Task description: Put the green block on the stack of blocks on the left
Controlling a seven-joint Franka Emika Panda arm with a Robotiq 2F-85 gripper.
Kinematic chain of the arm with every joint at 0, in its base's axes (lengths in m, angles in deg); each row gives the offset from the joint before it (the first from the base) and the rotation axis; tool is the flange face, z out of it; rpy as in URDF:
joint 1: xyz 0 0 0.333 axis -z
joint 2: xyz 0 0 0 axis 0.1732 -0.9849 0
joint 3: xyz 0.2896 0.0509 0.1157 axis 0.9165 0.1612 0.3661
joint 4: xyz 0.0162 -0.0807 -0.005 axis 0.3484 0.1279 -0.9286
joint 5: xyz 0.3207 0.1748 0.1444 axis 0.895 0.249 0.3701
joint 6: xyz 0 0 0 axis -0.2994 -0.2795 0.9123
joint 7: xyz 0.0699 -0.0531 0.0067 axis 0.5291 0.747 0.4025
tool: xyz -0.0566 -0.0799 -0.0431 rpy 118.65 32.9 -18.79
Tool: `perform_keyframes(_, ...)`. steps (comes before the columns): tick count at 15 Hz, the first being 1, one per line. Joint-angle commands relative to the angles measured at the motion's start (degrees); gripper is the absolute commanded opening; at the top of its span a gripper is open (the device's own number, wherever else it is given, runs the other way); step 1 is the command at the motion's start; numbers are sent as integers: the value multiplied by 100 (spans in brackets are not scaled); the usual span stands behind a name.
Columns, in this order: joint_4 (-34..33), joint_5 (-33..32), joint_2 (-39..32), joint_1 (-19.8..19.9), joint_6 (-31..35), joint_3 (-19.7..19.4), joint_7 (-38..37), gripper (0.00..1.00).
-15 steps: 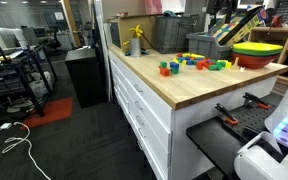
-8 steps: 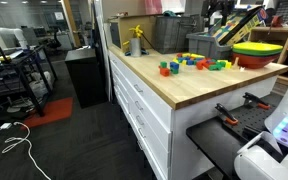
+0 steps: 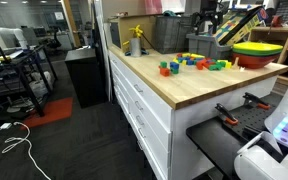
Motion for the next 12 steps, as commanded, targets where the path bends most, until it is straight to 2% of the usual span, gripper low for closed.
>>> perform_keyframes(1,-319,98,-533,117,47,-51,-407,100)
perform_keyframes(12,-270,440,-1229,172,208,-249,-884,100)
